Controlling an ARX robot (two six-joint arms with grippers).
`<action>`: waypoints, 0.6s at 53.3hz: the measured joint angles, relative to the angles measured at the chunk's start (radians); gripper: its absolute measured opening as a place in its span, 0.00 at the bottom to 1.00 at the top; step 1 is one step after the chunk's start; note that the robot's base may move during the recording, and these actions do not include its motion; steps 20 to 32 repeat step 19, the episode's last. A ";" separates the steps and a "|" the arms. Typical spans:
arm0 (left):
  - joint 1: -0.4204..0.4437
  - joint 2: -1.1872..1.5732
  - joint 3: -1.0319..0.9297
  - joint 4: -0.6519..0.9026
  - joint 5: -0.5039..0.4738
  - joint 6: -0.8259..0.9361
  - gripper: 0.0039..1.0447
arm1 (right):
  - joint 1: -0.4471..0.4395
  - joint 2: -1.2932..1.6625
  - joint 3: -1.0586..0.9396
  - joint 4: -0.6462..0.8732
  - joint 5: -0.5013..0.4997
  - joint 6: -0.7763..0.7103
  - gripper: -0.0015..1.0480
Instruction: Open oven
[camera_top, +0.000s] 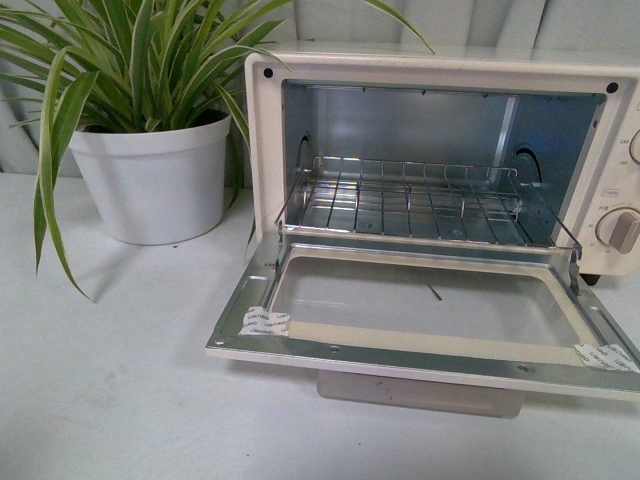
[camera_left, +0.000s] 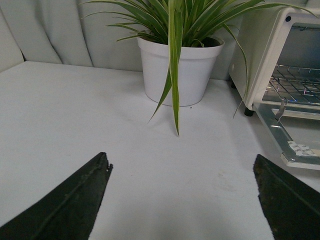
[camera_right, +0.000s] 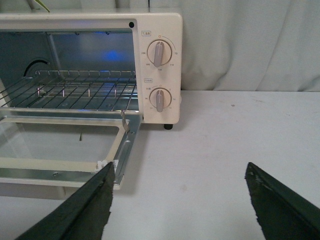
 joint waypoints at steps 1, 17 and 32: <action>0.000 0.000 0.000 0.000 0.000 0.000 0.88 | 0.000 0.000 0.000 0.000 0.000 0.000 0.82; 0.000 0.000 0.000 0.000 0.000 0.001 0.94 | 0.000 0.000 0.000 0.000 0.000 0.000 0.91; 0.000 0.000 0.000 0.000 0.000 0.001 0.94 | 0.000 0.000 0.000 0.000 0.000 0.000 0.91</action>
